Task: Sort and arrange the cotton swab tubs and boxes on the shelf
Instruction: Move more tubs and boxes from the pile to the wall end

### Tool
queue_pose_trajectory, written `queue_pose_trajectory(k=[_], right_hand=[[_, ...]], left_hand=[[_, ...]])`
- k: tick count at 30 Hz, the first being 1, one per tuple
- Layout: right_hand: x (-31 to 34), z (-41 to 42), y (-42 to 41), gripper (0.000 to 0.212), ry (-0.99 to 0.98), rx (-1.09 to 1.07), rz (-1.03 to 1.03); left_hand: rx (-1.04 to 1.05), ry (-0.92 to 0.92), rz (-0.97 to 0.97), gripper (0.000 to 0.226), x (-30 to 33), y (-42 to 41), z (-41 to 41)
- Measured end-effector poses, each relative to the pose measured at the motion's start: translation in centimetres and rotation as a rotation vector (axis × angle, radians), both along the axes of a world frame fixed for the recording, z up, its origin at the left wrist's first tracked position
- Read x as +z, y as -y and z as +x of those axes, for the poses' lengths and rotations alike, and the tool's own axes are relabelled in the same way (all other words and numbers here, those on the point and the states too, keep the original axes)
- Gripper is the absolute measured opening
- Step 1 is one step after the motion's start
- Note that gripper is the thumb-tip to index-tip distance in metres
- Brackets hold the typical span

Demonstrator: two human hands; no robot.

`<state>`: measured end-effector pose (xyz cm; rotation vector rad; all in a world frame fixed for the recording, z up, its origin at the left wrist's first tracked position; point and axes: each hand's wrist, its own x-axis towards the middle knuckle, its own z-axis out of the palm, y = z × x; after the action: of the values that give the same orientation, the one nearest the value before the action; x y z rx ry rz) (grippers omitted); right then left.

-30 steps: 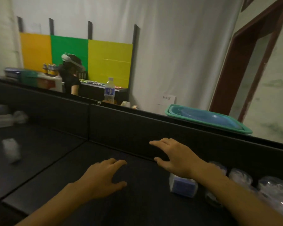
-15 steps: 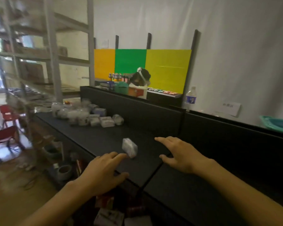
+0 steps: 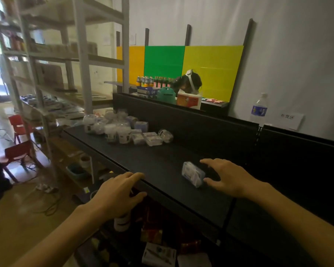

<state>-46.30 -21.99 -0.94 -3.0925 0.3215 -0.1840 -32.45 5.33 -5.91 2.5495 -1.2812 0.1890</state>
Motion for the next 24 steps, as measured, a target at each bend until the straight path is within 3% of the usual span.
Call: queue_pose_trajectory(k=[8, 15, 24], right_hand=[[-3.6, 6.4, 2.2, 0.074, -0.084, -0.084, 0.052], [-2.9, 13.5, 5.0, 0.055, 0.003, -0.038, 0.102], [-1.3, 21.1, 5.7, 0.053, 0.082, -0.041, 0.113]], left_hand=[[-0.014, -0.04, 0.029, 0.057, -0.7, 1.9, 9.0], [0.037, 0.017, 0.039, 0.056, 0.1, 3.6, 18.2], [0.109, 0.116, -0.086, 0.056, 2.7, 5.0, 27.8]])
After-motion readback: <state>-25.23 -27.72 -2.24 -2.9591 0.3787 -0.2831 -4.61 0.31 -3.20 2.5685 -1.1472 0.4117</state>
